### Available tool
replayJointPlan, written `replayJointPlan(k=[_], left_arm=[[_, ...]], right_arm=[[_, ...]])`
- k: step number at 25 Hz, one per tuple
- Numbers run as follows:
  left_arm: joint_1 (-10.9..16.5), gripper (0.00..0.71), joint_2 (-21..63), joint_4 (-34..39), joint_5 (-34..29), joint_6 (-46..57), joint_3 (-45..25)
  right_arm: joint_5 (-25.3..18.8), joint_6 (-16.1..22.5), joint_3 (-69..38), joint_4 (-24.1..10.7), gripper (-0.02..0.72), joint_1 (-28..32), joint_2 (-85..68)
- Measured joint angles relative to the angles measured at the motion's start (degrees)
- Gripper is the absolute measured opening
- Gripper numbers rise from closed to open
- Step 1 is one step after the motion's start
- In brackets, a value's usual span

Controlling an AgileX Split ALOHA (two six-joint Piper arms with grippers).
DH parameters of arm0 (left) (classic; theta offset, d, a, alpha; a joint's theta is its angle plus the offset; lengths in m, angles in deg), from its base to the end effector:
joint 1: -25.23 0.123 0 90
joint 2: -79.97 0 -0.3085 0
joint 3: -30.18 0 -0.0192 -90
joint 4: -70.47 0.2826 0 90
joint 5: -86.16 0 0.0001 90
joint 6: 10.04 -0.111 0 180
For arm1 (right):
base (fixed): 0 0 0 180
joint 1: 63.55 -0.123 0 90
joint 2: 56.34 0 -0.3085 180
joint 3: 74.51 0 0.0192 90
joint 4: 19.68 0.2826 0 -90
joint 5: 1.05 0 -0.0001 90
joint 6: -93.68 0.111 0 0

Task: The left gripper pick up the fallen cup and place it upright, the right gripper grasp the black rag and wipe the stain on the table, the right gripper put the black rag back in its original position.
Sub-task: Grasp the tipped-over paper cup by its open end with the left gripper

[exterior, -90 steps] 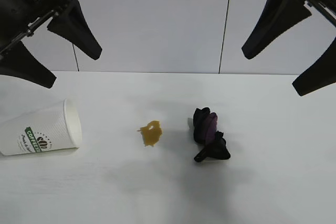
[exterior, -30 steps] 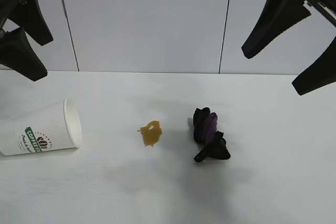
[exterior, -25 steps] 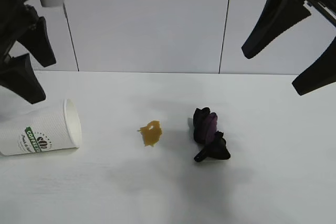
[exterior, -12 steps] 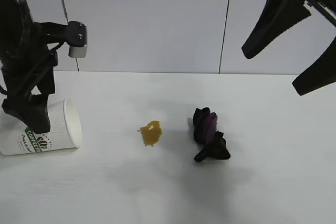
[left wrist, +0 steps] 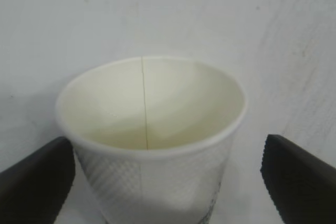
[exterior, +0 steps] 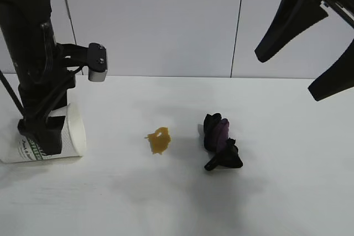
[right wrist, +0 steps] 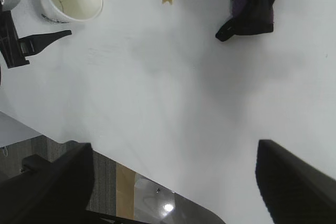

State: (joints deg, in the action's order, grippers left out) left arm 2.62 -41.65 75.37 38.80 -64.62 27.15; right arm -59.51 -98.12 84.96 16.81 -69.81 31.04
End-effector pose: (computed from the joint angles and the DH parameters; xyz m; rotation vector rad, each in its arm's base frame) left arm 0.3910 -0.1553 0.1311 1.9478 2.3107 0.1554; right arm 0.2846 0.0878 0.2723 -0.0544 2.7715 0.8112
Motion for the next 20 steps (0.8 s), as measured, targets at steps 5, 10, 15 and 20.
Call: replayJointPlan(k=[5, 10, 15, 20], left_arm=[[0.0, 0.695, -1.1, 0.1, 1.7, 0.0, 0.3], [0.0, 0.693, -2.2, 0.1, 1.9, 0.0, 0.4], [0.0, 0.569, -3.1, 0.1, 2.1, 0.0, 0.7], [0.0, 0.536, -2.9, -2.2, 1.7, 0.3, 3.4]], right_arm=[[0.0, 0.0, 0.0, -0.2, 0.578, 0.0, 0.0], [0.0, 0.0, 0.0, -0.2, 0.578, 0.0, 0.0], [0.0, 0.0, 0.0, -0.2, 0.578, 0.0, 0.0], [-0.1, 0.0, 0.0, -0.3, 0.578, 0.0, 0.0]])
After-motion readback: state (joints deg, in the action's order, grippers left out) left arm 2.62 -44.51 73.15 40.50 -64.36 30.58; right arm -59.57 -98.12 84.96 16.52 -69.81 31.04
